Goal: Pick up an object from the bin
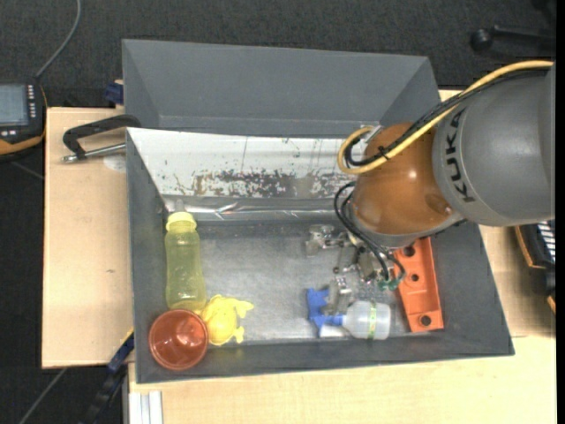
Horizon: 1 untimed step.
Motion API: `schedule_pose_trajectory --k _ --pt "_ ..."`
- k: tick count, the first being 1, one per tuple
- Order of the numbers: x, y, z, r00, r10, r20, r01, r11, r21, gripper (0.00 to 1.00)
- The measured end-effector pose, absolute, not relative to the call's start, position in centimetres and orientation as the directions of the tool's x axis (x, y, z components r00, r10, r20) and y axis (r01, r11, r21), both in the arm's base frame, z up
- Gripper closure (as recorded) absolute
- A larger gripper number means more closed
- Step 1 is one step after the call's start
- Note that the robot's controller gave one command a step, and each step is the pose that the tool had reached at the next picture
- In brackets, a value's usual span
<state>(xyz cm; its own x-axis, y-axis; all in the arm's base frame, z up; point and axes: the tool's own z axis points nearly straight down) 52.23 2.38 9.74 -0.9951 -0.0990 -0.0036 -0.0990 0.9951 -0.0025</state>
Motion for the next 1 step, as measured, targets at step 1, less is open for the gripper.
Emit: schedule_pose_trajectory --k 1 --pt "52.97 -1.66 7.06 -0.985 -0.173 -0.012 -0.173 0.985 0.002 1.0"
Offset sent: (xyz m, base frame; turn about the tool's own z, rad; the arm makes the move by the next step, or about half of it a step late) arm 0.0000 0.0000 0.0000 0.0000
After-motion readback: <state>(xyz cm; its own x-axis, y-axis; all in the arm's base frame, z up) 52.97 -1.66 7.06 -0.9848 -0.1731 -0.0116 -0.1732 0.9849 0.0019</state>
